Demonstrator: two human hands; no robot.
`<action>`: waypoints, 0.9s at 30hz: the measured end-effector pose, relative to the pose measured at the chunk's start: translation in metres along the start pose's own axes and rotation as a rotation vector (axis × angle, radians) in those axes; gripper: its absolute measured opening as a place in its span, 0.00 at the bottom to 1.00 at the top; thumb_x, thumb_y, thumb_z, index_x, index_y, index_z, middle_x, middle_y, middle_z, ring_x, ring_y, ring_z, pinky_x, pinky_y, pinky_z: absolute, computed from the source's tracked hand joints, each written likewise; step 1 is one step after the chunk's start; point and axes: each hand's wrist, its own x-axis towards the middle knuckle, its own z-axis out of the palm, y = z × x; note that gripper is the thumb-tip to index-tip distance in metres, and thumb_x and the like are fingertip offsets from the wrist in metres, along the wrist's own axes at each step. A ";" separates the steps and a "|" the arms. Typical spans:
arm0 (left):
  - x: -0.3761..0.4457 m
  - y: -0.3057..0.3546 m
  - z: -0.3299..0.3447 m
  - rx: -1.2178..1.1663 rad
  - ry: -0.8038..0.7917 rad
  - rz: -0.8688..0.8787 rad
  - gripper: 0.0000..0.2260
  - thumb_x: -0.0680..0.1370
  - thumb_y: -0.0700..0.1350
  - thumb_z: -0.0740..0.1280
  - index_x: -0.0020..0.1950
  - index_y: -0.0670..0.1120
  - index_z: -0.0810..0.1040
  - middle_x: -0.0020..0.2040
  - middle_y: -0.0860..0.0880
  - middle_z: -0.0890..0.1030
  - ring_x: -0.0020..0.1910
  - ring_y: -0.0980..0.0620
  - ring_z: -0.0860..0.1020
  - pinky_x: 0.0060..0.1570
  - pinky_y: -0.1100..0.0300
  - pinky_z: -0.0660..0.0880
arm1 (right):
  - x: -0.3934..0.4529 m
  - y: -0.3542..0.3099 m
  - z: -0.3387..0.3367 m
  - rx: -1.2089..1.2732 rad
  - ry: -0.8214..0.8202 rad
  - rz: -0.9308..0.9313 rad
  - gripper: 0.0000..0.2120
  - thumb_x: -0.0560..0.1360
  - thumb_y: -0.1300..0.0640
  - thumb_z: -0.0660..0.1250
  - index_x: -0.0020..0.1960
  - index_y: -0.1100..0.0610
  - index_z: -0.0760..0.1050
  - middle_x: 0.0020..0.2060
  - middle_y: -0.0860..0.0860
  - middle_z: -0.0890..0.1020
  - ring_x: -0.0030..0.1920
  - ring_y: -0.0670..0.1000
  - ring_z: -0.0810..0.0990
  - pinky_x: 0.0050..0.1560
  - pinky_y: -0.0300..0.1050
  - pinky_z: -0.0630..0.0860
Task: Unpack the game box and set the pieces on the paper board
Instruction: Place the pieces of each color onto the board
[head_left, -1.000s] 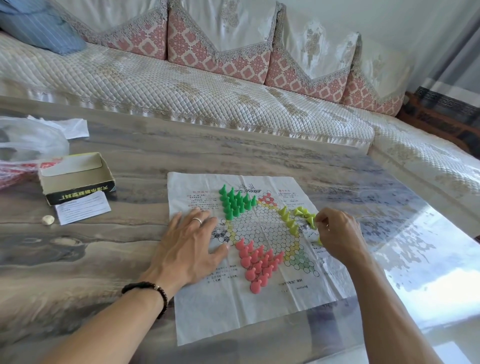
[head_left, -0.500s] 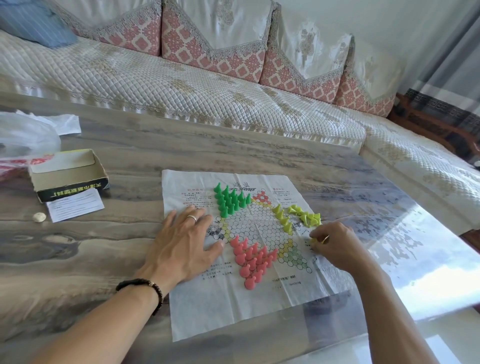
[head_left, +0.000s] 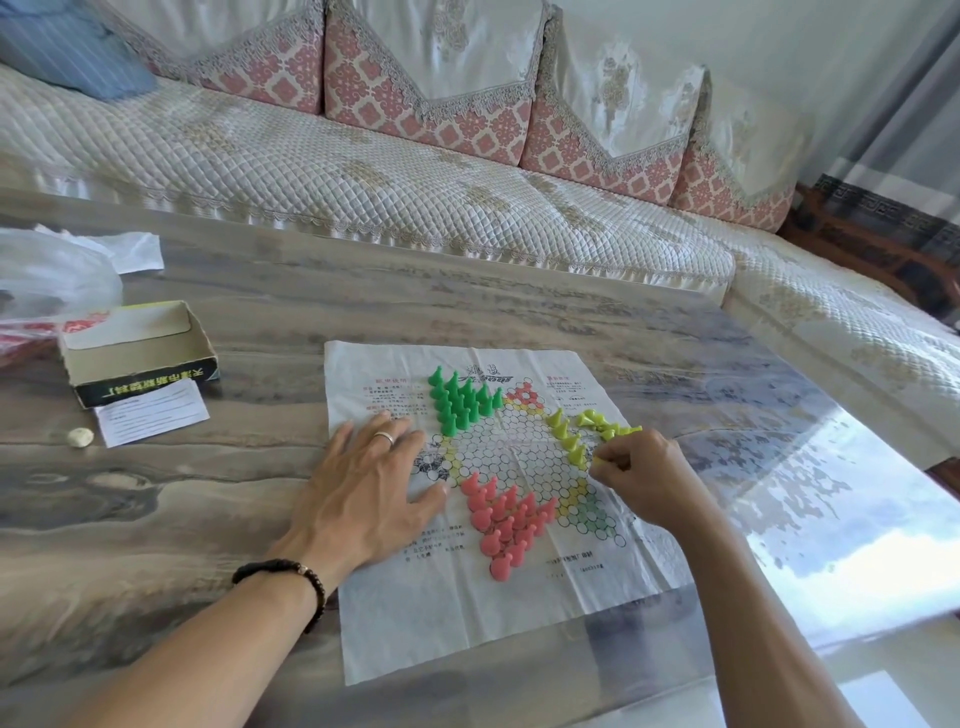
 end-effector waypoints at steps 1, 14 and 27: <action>0.000 0.000 0.000 -0.001 0.000 -0.001 0.31 0.77 0.65 0.53 0.74 0.50 0.62 0.77 0.48 0.60 0.77 0.50 0.53 0.75 0.49 0.48 | 0.000 -0.001 -0.001 0.016 0.012 0.010 0.11 0.71 0.60 0.70 0.30 0.59 0.77 0.25 0.48 0.75 0.28 0.46 0.70 0.33 0.39 0.69; 0.000 0.000 -0.001 0.028 -0.021 -0.005 0.31 0.77 0.66 0.53 0.75 0.51 0.62 0.77 0.50 0.60 0.77 0.50 0.52 0.75 0.49 0.49 | 0.003 0.002 0.008 0.053 -0.028 0.033 0.05 0.70 0.61 0.71 0.45 0.55 0.82 0.34 0.48 0.81 0.35 0.45 0.77 0.35 0.32 0.69; 0.000 -0.001 0.000 0.037 -0.026 -0.002 0.32 0.76 0.67 0.50 0.75 0.51 0.61 0.77 0.50 0.60 0.77 0.51 0.53 0.75 0.49 0.51 | 0.023 0.012 -0.002 -0.003 0.269 0.011 0.10 0.74 0.59 0.69 0.55 0.55 0.81 0.44 0.48 0.82 0.44 0.48 0.79 0.49 0.47 0.77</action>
